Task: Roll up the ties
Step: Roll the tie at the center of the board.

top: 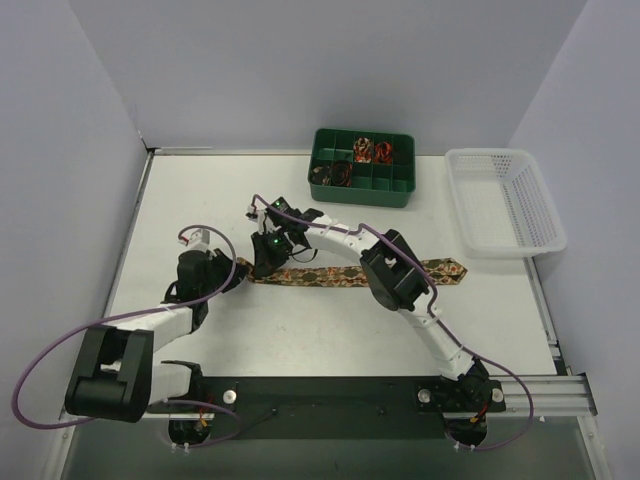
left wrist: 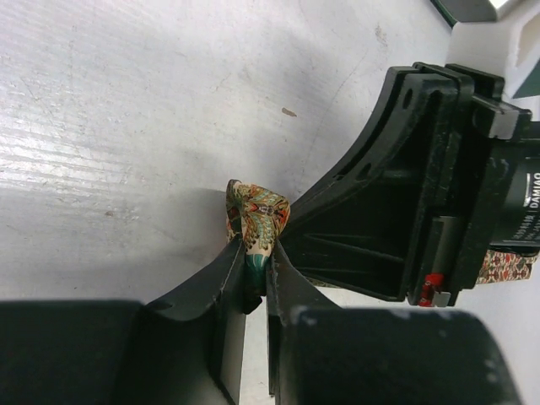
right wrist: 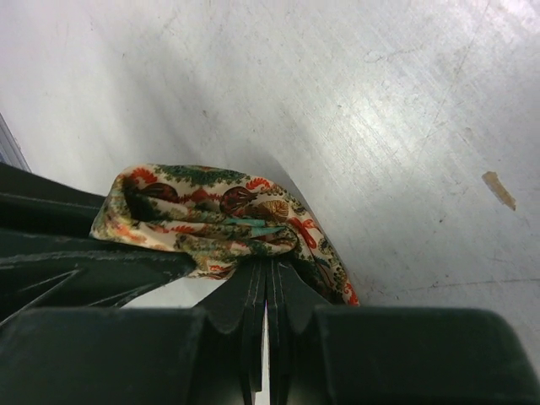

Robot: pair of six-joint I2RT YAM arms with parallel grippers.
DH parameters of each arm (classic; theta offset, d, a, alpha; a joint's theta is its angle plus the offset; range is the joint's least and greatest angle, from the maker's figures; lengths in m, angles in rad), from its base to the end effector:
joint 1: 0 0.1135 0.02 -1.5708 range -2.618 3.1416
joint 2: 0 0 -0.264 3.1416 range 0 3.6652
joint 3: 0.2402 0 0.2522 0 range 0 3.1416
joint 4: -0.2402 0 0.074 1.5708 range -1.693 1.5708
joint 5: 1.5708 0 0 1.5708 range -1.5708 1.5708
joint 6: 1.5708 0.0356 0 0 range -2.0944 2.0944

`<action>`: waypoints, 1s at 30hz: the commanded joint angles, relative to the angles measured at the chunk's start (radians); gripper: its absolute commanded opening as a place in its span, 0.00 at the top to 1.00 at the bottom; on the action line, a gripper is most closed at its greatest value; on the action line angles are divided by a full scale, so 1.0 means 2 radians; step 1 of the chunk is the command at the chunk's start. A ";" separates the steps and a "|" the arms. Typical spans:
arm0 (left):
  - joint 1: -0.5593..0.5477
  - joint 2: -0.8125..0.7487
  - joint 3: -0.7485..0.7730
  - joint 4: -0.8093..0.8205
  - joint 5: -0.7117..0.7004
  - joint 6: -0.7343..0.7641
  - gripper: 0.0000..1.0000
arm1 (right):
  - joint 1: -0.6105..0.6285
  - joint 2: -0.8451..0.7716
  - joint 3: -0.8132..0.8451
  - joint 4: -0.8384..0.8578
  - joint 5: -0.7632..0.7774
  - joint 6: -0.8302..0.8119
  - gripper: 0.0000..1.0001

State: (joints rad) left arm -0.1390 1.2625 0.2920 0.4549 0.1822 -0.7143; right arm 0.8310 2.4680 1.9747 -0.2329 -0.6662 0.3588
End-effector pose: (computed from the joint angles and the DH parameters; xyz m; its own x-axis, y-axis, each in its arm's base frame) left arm 0.2196 -0.0372 0.1431 -0.5605 -0.5721 -0.5988 -0.0990 0.7641 -0.6374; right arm 0.3523 0.4187 0.1473 -0.7324 -0.3930 -0.5560 -0.6782 0.3489 0.6468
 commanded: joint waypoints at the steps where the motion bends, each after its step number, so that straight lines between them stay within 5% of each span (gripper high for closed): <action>1: -0.006 -0.026 0.033 -0.026 -0.005 0.029 1.00 | 0.003 0.026 0.012 -0.024 0.040 -0.012 1.00; 18: -0.040 -0.003 0.089 -0.062 -0.008 0.070 1.00 | 0.004 0.051 0.050 -0.027 0.025 -0.005 1.00; 30: -0.066 0.018 0.128 -0.158 -0.124 0.095 1.00 | -0.008 -0.036 -0.002 -0.025 0.006 -0.021 0.98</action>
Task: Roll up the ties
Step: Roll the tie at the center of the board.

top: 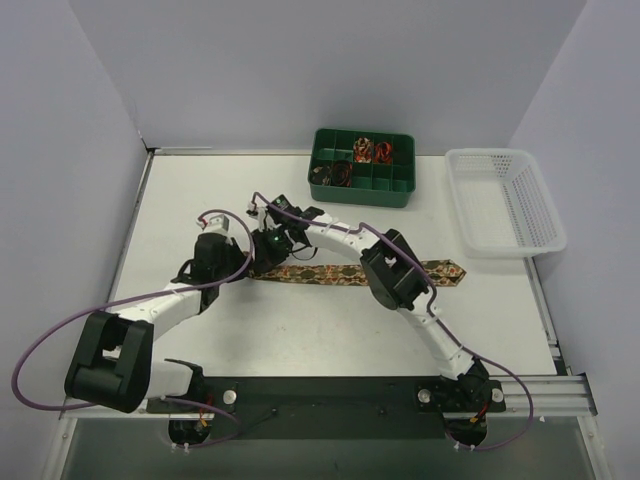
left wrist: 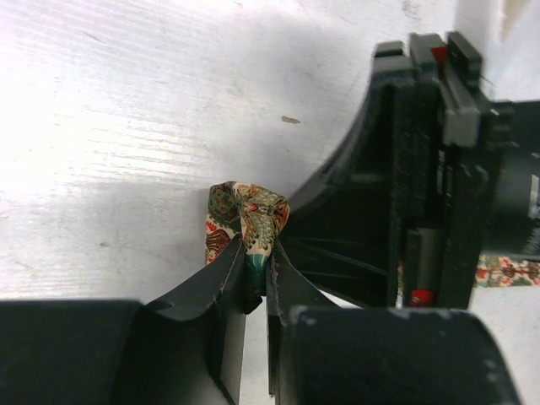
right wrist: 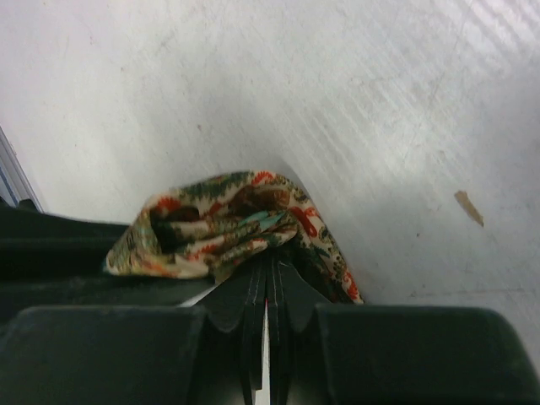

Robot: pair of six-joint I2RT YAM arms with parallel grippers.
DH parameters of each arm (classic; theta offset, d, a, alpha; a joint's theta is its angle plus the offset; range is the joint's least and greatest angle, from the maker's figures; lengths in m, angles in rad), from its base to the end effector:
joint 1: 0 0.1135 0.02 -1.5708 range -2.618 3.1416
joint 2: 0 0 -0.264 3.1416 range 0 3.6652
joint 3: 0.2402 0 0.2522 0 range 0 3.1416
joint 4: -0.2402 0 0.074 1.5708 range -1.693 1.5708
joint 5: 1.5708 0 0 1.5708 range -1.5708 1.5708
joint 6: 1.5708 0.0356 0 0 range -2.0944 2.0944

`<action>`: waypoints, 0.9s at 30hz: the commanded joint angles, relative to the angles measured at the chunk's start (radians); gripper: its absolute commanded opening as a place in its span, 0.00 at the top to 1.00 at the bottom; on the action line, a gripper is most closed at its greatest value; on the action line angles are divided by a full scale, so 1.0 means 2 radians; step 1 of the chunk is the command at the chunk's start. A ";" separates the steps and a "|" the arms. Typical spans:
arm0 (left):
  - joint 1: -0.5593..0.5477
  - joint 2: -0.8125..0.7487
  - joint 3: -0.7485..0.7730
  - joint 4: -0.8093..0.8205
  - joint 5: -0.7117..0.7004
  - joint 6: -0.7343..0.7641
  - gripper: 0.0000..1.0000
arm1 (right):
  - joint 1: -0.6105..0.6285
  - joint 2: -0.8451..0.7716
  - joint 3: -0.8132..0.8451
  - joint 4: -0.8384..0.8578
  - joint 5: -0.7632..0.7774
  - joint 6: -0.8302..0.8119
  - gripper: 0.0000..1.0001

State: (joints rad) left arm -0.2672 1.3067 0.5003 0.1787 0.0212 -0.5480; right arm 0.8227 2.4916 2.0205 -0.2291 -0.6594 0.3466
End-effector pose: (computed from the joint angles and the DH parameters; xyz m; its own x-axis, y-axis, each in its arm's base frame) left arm 0.2435 -0.0674 0.1687 -0.6296 -0.3677 -0.6844 -0.0556 0.9000 -0.4323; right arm 0.3607 0.4207 0.1497 -0.7173 -0.3782 -0.5851 -0.6957 0.3431 0.6311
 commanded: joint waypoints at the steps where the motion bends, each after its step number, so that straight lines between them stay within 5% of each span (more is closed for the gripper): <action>1: -0.002 -0.006 0.027 -0.025 -0.049 0.012 1.00 | -0.006 -0.060 -0.027 -0.025 -0.005 -0.014 0.98; 27: -0.030 0.011 0.083 -0.116 -0.175 0.051 1.00 | -0.075 -0.149 -0.133 0.012 -0.012 -0.008 0.98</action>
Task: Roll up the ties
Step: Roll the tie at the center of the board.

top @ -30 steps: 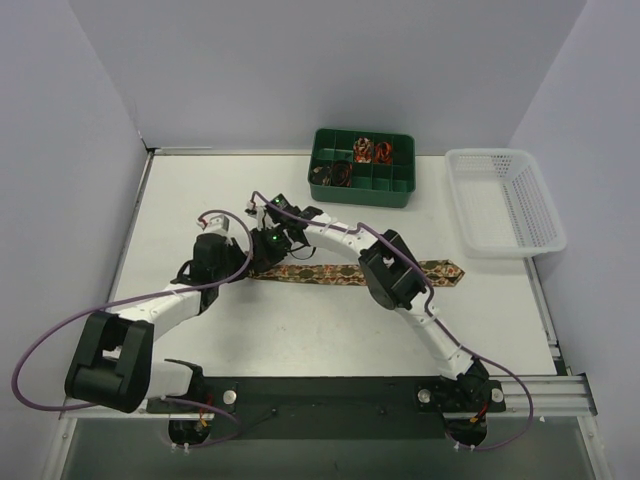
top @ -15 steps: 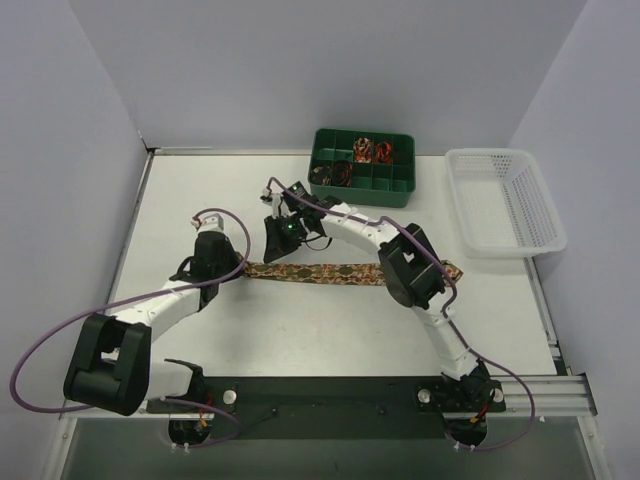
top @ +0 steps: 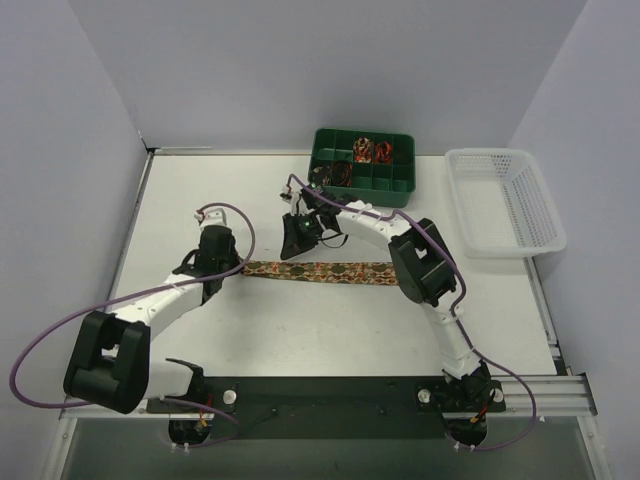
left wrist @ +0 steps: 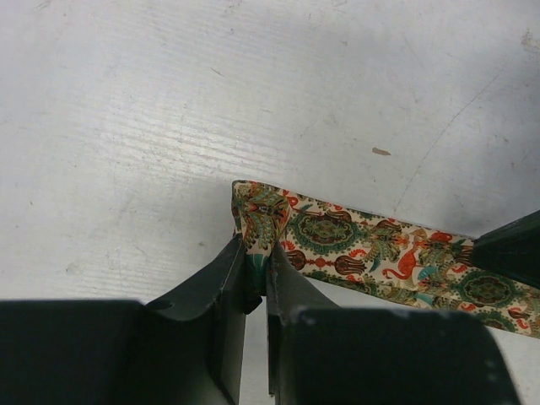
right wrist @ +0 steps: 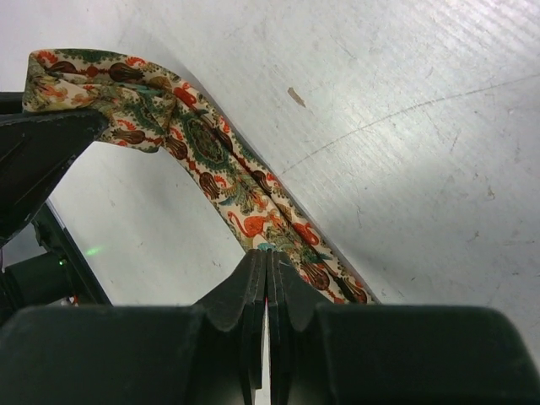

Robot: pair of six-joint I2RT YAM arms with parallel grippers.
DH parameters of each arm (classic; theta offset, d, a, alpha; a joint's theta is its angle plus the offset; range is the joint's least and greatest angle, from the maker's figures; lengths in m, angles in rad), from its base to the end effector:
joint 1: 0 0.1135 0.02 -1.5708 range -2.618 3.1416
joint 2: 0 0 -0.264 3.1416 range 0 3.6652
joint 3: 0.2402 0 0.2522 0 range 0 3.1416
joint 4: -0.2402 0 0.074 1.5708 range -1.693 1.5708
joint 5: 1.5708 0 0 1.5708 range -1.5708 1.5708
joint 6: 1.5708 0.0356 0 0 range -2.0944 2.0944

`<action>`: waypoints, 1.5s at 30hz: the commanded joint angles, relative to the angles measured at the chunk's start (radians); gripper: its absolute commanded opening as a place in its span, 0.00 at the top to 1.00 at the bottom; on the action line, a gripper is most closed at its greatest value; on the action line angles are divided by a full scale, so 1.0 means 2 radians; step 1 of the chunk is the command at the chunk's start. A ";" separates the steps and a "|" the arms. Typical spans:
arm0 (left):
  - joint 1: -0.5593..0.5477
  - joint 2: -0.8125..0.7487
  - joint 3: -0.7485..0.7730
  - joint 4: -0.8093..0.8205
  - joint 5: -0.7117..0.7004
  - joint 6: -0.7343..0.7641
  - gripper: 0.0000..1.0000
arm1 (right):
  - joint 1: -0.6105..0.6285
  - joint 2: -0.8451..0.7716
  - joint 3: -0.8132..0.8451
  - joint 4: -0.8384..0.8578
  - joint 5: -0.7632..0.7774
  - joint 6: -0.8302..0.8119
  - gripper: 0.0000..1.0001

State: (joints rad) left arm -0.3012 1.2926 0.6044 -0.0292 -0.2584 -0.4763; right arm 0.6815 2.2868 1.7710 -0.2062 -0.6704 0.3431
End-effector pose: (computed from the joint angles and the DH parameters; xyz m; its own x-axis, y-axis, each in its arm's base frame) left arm 0.2477 -0.0674 0.1868 -0.6051 -0.2762 -0.7467 -0.1964 0.9607 -0.1962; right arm 0.3840 0.3400 0.1767 -0.7712 -0.2862 -0.5686 -0.6332 0.4365 0.6391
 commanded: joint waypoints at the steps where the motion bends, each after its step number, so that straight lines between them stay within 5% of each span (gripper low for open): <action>1: -0.020 0.022 0.035 -0.015 -0.039 0.016 1.00 | -0.006 -0.051 -0.013 0.000 -0.005 -0.007 0.98; 30: -0.131 0.109 0.083 -0.026 -0.108 0.039 0.96 | -0.024 -0.073 -0.053 0.000 -0.001 -0.017 0.98; 31: -0.132 0.110 0.081 -0.026 -0.109 0.040 0.94 | -0.024 -0.072 -0.053 0.000 -0.001 -0.017 0.98; 36: -0.134 0.109 0.077 -0.018 -0.103 0.042 0.51 | -0.025 -0.070 -0.052 0.000 -0.001 -0.015 0.98; 45: -0.137 0.081 0.051 0.030 -0.081 0.036 0.45 | -0.029 -0.068 -0.051 0.000 0.004 -0.012 0.98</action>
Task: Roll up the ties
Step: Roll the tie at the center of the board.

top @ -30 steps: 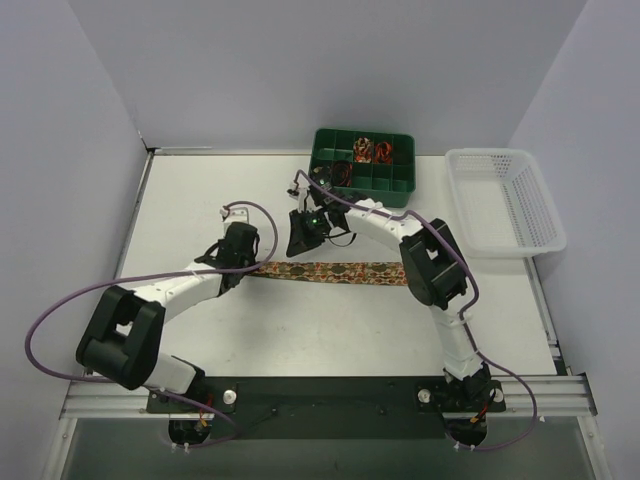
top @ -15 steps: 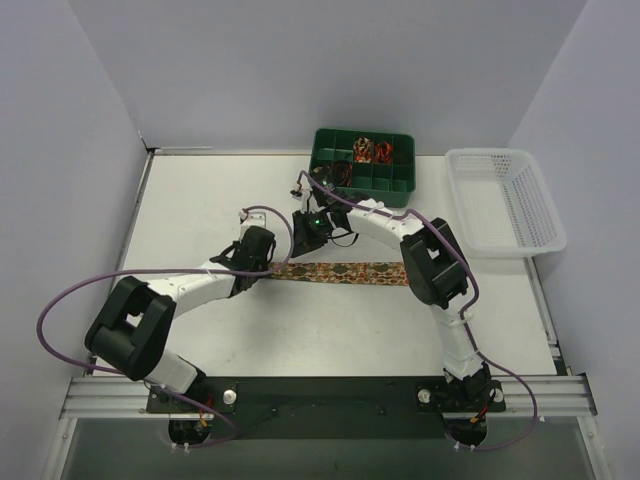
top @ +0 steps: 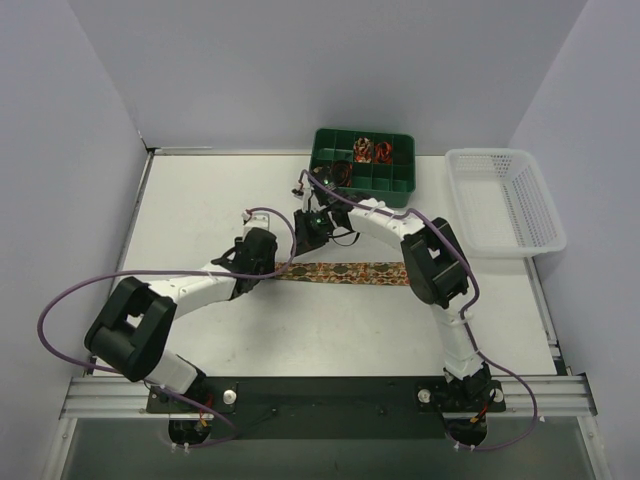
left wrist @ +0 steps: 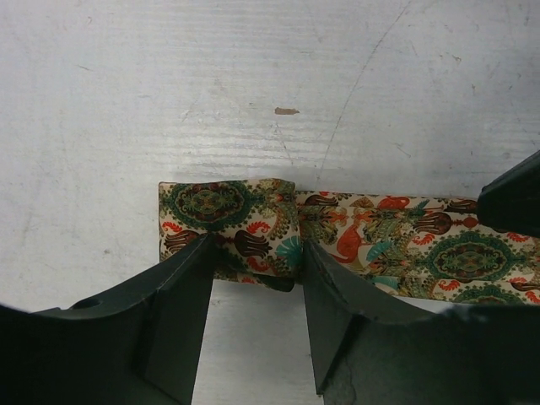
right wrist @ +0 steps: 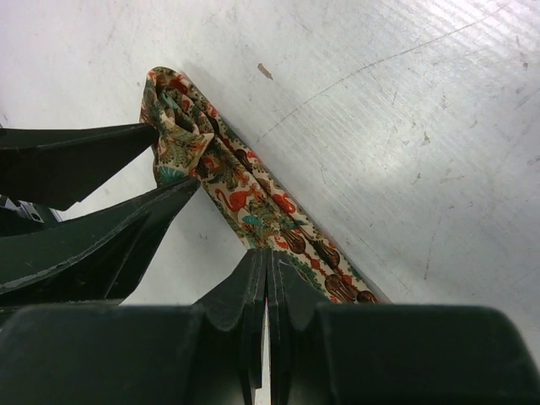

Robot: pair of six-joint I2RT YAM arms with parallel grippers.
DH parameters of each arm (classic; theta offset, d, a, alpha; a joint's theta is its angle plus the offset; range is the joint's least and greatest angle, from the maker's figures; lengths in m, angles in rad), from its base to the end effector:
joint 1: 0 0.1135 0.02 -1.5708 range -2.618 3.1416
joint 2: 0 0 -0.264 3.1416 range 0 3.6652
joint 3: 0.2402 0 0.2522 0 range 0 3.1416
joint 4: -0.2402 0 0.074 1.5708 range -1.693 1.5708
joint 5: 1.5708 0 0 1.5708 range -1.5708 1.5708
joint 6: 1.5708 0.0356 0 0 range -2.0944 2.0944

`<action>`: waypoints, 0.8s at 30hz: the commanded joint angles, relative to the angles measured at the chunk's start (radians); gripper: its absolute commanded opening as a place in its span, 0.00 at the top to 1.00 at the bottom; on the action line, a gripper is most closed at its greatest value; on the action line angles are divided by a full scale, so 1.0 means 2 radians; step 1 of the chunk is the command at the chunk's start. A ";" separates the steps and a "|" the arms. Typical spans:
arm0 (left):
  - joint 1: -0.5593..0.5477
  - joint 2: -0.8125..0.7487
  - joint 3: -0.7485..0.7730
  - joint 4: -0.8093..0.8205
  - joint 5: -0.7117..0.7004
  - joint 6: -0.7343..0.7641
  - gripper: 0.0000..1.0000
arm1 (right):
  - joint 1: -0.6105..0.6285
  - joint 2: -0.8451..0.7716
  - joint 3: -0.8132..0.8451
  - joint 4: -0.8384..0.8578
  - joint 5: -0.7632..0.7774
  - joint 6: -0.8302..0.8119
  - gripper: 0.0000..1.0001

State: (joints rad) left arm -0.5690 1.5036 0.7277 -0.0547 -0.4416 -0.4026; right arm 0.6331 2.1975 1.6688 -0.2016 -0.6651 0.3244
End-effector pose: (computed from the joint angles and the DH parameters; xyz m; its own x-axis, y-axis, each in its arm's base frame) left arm 0.2531 -0.1438 0.1698 -0.6680 0.0067 -0.7441 -0.0189 0.9995 0.0261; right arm 0.3841 0.3092 0.1875 -0.7763 -0.2586 -0.5749 -0.6212 0.4693 0.6277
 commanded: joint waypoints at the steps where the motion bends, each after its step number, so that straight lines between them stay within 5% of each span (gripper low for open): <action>1: -0.003 -0.032 -0.014 0.047 0.012 -0.001 0.45 | -0.004 -0.023 0.001 -0.003 0.001 -0.003 0.98; 12: -0.003 -0.065 -0.051 0.107 0.059 -0.010 0.44 | -0.005 -0.018 0.012 -0.003 -0.005 0.002 0.98; 24: 0.026 -0.112 -0.032 0.060 0.056 -0.030 0.35 | 0.027 0.015 0.102 -0.014 -0.012 0.004 0.98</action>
State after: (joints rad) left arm -0.5575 1.3388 0.6289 0.0818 -0.3389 -0.4377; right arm 0.6468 2.2055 1.7763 -0.2131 -0.6624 0.3363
